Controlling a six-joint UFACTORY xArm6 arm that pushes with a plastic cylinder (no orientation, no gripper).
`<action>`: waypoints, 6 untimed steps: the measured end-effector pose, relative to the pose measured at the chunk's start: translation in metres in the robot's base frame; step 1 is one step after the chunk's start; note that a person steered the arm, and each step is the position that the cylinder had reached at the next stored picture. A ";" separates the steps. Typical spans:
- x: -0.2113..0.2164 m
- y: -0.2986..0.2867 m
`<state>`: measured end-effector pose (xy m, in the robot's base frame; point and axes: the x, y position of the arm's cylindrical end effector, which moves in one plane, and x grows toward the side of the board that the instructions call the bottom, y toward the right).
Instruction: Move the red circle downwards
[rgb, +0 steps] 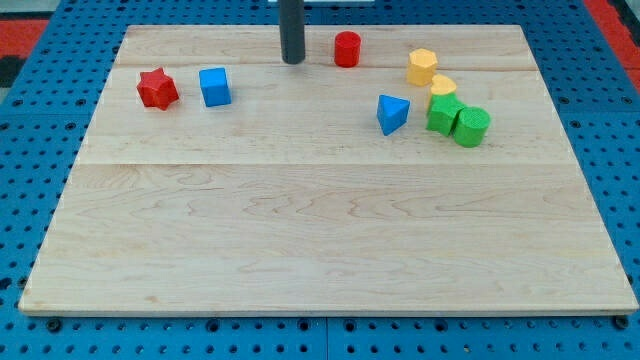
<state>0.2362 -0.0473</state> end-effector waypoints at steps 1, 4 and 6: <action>-0.038 0.030; -0.015 0.099; -0.010 0.060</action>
